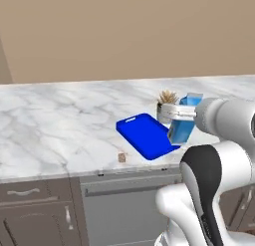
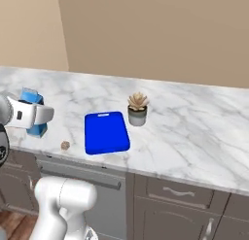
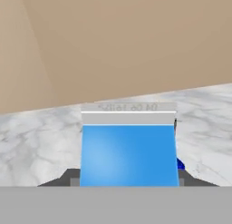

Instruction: Take out the milk from the fridge and place it on the tray on the counter. Then take the sugar cube near the tray and place it in the tray.

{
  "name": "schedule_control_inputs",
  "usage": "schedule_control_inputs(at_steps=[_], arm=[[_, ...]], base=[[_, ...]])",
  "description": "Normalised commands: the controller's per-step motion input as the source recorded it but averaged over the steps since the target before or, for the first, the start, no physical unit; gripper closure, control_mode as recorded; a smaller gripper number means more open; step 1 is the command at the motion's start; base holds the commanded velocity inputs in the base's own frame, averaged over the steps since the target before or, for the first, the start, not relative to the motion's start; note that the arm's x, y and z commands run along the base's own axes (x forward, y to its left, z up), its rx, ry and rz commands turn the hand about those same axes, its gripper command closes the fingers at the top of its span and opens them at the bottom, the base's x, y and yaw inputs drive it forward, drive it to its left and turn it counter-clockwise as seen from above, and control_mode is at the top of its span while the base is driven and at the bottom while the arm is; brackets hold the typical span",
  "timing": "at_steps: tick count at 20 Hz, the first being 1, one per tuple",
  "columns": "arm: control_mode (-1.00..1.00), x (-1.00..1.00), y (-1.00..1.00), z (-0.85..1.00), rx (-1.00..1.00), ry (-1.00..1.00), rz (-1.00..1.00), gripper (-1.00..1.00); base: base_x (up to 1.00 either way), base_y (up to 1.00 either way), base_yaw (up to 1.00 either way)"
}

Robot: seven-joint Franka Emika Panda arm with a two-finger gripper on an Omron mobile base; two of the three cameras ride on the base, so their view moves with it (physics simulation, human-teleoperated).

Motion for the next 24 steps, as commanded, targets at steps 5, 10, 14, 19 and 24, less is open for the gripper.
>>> schedule_control_inputs(at_steps=[5,10,14,19,24], arm=[[1.0,0.0,0.0,0.0,0.0,0.0,0.0,1.0],[1.0,0.0,0.0,0.0,0.0,0.0,0.0,1.0],[1.0,0.0,0.0,0.0,0.0,0.0,0.0,1.0],[1.0,0.0,0.0,0.0,0.0,0.0,0.0,1.0],[1.0,0.0,0.0,0.0,0.0,0.0,0.0,1.0]], base=[[1.0,0.58,-0.18],[0.97,0.28,-0.11],[0.68,0.0,-0.02],[0.15,-0.02,0.04],[0.14,-0.07,0.2]])
